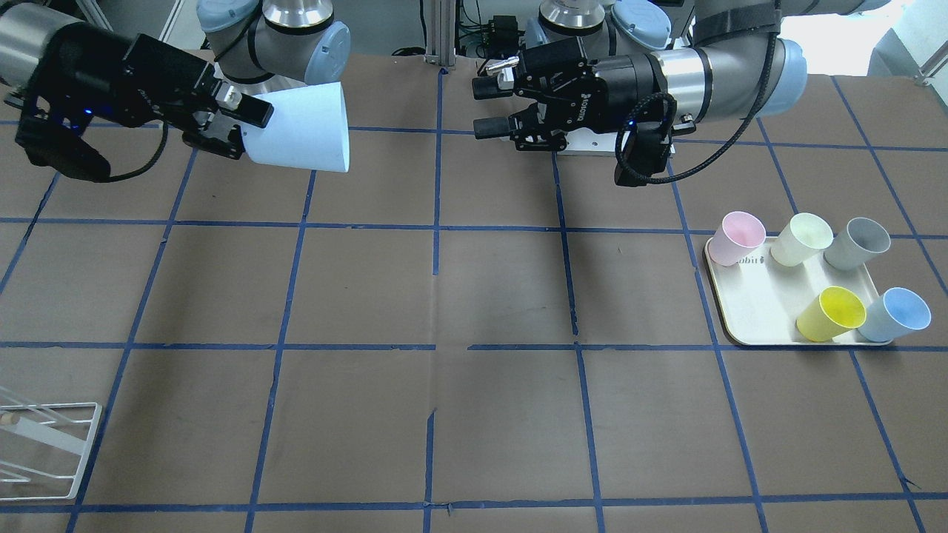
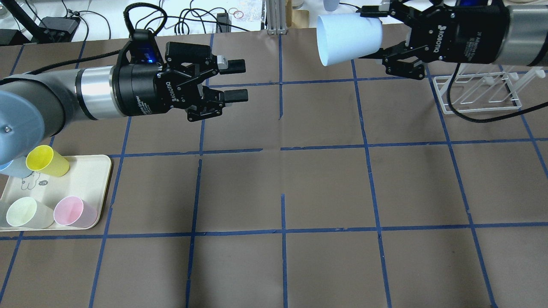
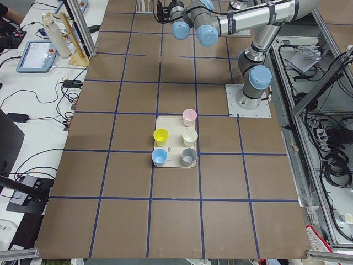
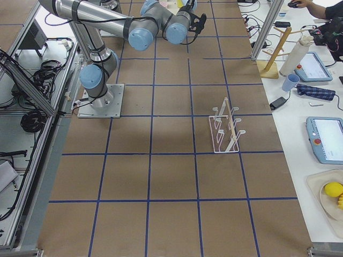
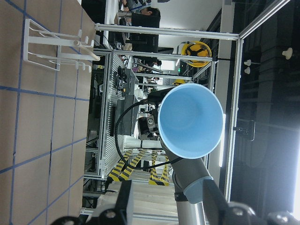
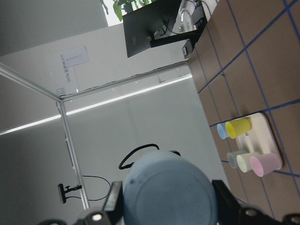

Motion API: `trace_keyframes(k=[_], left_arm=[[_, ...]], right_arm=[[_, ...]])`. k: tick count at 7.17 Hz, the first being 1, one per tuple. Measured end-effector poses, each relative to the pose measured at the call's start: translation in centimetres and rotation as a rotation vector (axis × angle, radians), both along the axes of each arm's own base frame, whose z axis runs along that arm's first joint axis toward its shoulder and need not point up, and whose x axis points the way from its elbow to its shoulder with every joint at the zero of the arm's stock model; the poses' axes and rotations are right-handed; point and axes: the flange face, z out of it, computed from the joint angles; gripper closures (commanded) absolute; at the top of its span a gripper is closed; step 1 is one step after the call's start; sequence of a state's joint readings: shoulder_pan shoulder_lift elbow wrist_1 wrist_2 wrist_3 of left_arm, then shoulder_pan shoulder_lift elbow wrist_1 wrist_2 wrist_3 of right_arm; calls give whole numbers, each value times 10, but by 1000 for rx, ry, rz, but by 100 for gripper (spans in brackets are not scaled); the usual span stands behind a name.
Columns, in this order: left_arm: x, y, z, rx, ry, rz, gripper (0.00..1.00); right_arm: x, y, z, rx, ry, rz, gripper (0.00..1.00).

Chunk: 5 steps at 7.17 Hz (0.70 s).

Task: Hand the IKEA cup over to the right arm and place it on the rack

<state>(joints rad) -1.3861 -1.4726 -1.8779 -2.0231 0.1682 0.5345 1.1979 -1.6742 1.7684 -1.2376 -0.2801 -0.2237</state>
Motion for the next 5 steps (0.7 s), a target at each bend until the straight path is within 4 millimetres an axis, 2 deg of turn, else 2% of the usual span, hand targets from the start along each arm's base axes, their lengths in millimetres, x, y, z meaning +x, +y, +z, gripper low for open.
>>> trace_keyframes(k=[1,4,5], left_arm=[[11,-3,-4,36,-100,-34,26],[42,-27,-24,66,-575,-54,4],[53,-35,-29,41,-751,-43,0]], right_arm=[[-15,2,12,-6,162,43,100],[-44,7,37,-55,603,148,100],[-54,7,43,-110,755,168,100]])
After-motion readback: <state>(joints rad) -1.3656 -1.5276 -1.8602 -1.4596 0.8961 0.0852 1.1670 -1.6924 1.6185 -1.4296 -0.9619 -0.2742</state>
